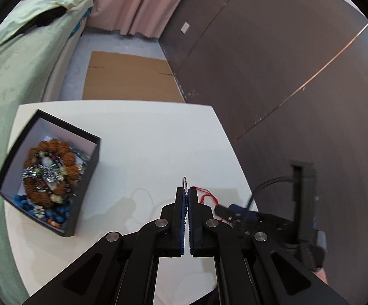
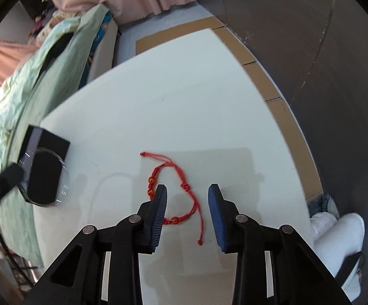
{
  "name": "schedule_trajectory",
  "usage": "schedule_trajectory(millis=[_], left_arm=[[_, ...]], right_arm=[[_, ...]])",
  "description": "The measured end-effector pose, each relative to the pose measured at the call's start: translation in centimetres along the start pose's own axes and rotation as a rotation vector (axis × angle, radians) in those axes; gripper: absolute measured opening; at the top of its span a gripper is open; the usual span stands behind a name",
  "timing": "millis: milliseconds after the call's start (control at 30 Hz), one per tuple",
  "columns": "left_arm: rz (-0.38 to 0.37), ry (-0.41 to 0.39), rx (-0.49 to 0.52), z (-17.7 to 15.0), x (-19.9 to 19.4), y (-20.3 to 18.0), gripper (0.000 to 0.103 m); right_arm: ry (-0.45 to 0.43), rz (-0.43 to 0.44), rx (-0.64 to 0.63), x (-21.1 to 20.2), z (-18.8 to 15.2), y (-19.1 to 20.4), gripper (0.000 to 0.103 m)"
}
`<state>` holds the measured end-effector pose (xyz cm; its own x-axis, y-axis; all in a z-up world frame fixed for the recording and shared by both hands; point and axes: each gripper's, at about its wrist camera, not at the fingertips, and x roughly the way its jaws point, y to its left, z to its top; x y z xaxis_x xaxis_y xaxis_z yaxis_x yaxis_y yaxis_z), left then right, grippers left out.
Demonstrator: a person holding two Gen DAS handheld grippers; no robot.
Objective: Organize jewelry
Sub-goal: 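Grasp the red string with the right gripper while the left holds the ring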
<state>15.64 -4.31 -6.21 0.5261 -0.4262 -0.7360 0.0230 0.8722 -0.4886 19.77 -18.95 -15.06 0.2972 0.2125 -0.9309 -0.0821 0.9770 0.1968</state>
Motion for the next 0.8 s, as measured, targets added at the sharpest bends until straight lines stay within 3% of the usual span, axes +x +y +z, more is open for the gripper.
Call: schedule_trajectory(millis=[200,333,633,800], left_arm=[[-0.005,-0.036,-0.026,0.3,-1.6,0.8,0.001],[0.019,-0.054,-0.015,0.2,-2.3,1.1,0.001],[0.031,-0.111,-0.028,0.8,-4.1,1.9,0.001],[0.037,-0.146,-0.032,1.4,-5.5,2.6,0.001]], right_arm=[[-0.011,-0.094,-0.098,0.8,0.0,1.5,0.031],[-0.026,-0.156,-0.128,0.5,-0.5,1.6,0.01],[-0.121,-0.051,-0.037,-2.8,-1.2,-0.1,0.008],[-0.204,0.091,-0.001,-5.8,-1.6,0.0,0.008]])
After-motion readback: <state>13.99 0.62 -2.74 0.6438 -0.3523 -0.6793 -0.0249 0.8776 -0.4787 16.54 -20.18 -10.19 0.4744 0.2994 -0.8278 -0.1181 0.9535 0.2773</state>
